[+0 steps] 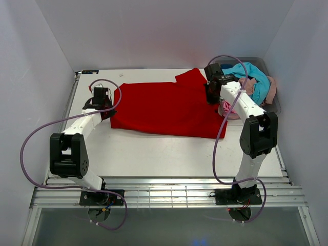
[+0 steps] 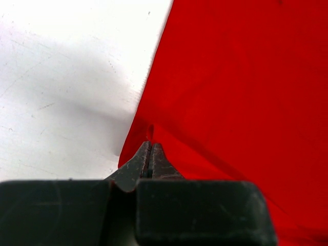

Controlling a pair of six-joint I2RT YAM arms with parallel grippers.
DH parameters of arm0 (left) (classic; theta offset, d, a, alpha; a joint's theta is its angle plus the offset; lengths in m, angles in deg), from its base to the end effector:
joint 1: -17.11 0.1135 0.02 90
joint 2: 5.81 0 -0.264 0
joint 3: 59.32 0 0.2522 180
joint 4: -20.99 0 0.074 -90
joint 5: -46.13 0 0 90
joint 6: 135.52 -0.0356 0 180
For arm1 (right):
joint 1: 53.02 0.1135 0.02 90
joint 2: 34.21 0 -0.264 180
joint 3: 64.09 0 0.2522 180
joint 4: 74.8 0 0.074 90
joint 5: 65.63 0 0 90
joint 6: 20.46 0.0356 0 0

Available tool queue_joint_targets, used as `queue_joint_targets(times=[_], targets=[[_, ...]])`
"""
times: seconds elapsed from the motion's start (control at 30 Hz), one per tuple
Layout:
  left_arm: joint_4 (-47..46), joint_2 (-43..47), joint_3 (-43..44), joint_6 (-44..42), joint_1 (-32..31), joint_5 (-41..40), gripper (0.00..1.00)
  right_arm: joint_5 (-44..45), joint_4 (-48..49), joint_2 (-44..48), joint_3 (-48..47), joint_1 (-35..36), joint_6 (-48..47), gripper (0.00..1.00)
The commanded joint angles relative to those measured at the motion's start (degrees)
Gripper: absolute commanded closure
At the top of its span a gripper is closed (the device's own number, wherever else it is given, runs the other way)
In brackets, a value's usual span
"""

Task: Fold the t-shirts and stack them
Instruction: Grap the side of the flattened tshirt closest away from the robot with both arms, then fold the flattened tshirt in 1/3 of the way

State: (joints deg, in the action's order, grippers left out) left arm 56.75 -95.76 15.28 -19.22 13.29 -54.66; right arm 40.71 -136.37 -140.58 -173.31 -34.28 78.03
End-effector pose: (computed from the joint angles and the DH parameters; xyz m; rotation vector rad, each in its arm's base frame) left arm 0.3311 -0.0154 0.2259 -0.5554 2.3772 -0.0013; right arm 0.3843 0.1198 0.2869 -0.1253 2.5399 -0.1871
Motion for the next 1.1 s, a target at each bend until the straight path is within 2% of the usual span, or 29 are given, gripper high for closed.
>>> queue_joint_targets(times=[0.0,0.4,0.8,1.07], targets=[[-3.71,0.92,0.34,-0.29,0.74,-1.17,1.00,0.19,0.79,-0.42,-4.73,-1.07,-1.46,0.92],[-6.62,-2.85,0.16,-0.55,1.70,1.11,1.00,-0.52,-2.11,-6.91,-15.54,-3.89,-3.30,0.92],[-11.45,-10.42,3.49,-5.03,1.79,1.39,1.00,-0.87,-1.67,-14.13,-17.92,-4.59,-3.75,0.92],[-15.84,-8.05,3.42,-6.44,1.70,-1.87,1.00,-0.26,-1.23,-12.73,-19.77,-4.68,-4.10,0.92]])
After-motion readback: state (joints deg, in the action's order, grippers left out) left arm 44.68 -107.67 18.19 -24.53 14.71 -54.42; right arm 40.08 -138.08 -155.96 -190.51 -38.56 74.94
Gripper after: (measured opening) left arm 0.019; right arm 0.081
